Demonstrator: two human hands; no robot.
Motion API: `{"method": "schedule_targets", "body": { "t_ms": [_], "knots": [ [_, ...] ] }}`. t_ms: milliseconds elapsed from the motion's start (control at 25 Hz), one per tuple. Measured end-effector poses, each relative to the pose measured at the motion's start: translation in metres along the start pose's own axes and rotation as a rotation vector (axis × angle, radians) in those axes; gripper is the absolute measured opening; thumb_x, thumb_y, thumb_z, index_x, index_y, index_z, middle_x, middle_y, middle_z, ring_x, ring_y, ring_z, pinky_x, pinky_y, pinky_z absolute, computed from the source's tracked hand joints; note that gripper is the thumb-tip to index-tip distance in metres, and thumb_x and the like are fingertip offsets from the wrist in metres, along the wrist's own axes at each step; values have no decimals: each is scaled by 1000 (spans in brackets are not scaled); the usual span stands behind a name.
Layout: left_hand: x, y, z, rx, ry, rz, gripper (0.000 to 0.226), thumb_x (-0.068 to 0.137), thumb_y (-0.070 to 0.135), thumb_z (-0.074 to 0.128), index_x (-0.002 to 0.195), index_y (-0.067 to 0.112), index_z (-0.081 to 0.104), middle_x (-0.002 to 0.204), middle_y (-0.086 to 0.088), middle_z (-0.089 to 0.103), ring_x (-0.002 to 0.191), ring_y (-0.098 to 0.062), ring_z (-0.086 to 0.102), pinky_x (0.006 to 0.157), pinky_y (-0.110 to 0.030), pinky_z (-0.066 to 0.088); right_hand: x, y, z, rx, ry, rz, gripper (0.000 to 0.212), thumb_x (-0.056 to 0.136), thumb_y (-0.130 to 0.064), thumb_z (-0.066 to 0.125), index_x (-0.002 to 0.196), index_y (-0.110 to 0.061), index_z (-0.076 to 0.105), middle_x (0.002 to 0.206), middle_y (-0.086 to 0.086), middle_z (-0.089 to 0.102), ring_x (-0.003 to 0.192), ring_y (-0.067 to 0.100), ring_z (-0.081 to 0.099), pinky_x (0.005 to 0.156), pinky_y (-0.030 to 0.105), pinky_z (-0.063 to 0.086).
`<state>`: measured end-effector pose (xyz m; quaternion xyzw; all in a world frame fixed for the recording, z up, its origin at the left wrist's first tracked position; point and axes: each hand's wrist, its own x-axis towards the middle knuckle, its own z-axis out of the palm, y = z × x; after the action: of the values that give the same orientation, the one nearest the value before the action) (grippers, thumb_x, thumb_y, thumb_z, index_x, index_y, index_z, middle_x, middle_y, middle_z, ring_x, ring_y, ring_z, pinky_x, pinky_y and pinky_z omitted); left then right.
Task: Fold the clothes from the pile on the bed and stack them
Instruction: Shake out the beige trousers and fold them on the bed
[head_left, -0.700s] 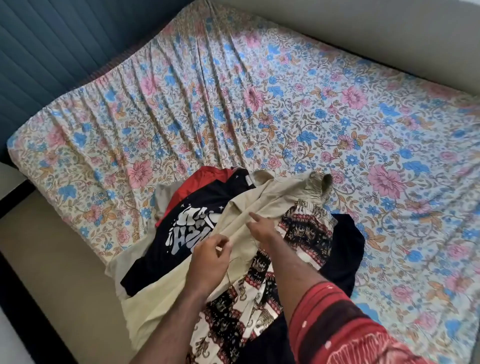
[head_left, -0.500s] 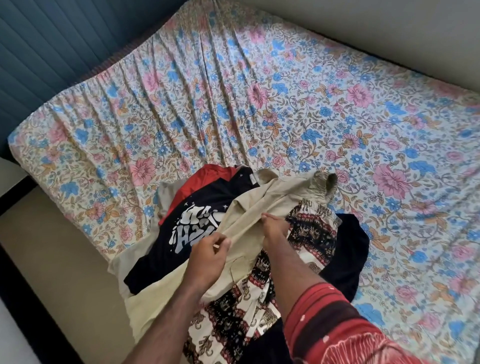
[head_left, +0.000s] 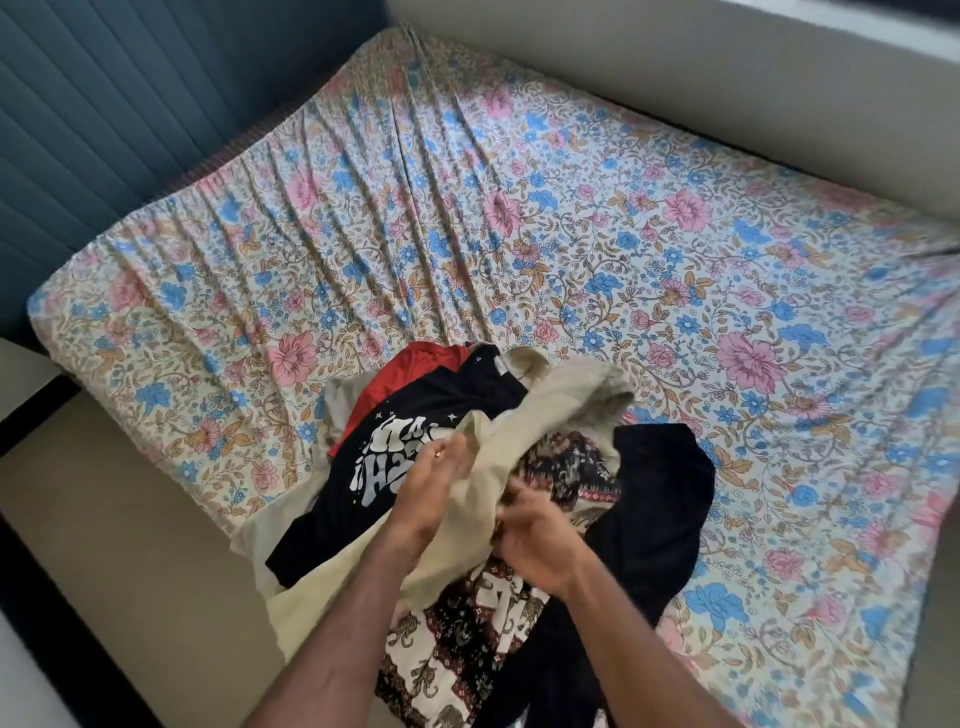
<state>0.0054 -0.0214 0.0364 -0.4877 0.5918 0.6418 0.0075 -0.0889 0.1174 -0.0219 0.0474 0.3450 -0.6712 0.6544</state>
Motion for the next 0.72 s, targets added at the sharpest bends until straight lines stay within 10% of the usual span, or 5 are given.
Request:
{"method": "schedule_targets", "body": {
  "t_ms": [120, 200, 560, 720],
  "knots": [
    [-20, 0, 4, -66, -22, -160, 45, 90, 34, 77, 127, 18, 56, 112, -3, 70, 98, -24, 71, 82, -44, 62, -46, 34, 17, -551, -174, 154, 22, 82, 1, 59, 103, 2, 68, 98, 8, 69, 88, 19, 62, 80, 27, 53],
    [-35, -9, 6, 24, 41, -134, 27, 93, 7, 70, 120, 8, 65, 99, -4, 74, 86, -20, 72, 69, -29, 61, -59, 55, 16, -771, -5, 133, 17, 82, -4, 66, 95, -14, 71, 89, -3, 70, 85, 15, 63, 76, 23, 49],
    [-74, -5, -65, -586, 99, -89, 32, 105, 6, 42, 121, 13, 69, 109, -9, 76, 102, -26, 69, 97, -43, 54, -44, 40, 23, -20, 997, -302, 69, 88, -6, 71, 148, -28, 43, 125, -7, 63, 106, 22, 65, 83, 44, 58],
    [-94, -8, -128, -876, -37, -117, 43, 98, 11, 39, 134, 0, 60, 114, -18, 68, 109, -31, 65, 98, -43, 55, -46, 60, 100, -674, 664, -206, 52, 85, -29, 84, 131, -23, 61, 124, 1, 67, 116, 26, 66, 80, 34, 56]
  ]
}}
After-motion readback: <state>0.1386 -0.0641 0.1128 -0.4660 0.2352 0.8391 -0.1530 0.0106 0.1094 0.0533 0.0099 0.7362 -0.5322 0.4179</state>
